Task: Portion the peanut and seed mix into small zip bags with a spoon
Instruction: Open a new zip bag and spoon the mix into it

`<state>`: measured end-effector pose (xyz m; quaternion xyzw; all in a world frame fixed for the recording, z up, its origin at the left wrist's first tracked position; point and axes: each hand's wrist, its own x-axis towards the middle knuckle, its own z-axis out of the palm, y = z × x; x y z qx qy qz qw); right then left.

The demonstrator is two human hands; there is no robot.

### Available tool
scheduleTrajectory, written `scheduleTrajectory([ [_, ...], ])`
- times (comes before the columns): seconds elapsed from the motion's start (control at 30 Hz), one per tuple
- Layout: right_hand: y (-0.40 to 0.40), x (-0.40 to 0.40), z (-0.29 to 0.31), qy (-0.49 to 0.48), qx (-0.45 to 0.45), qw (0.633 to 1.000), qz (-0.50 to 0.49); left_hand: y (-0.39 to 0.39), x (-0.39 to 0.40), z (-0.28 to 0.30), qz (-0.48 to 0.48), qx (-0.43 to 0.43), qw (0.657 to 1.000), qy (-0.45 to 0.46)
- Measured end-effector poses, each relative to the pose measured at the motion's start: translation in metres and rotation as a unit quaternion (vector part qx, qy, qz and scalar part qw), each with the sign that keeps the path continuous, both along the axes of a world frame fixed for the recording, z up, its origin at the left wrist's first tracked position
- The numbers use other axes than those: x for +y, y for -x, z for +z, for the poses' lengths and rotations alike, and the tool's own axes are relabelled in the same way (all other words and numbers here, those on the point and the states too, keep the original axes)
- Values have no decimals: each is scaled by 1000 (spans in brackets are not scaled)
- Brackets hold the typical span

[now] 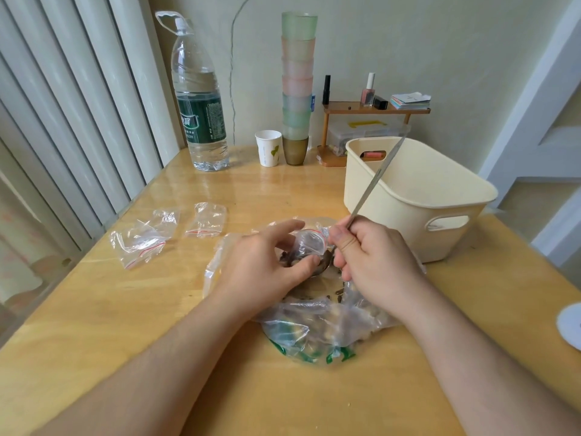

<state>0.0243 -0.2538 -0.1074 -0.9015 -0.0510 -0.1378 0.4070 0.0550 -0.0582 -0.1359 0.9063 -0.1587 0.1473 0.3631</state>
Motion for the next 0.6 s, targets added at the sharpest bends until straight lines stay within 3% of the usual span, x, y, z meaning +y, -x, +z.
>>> scheduleTrajectory([
  [0.1,1,5,-2,2,-2,1000,14,-3,1,-2,16,27,998,48],
  [0.17,0,6,-4,-9,8,1000,18,-7,3,-2,13,78,985,156],
  [0.27,-3,5,-6,-15,25,999,15,-11,7,4,-9,148,922,356],
  [0.33,-4,4,-7,-22,39,999,19,-14,12,7,-23,161,888,430],
  [0.47,-7,4,-12,-66,67,995,44,-18,19,11,-38,169,859,481],
  [0.6,-8,4,-13,-113,90,988,48,-18,23,15,-35,146,866,477],
])
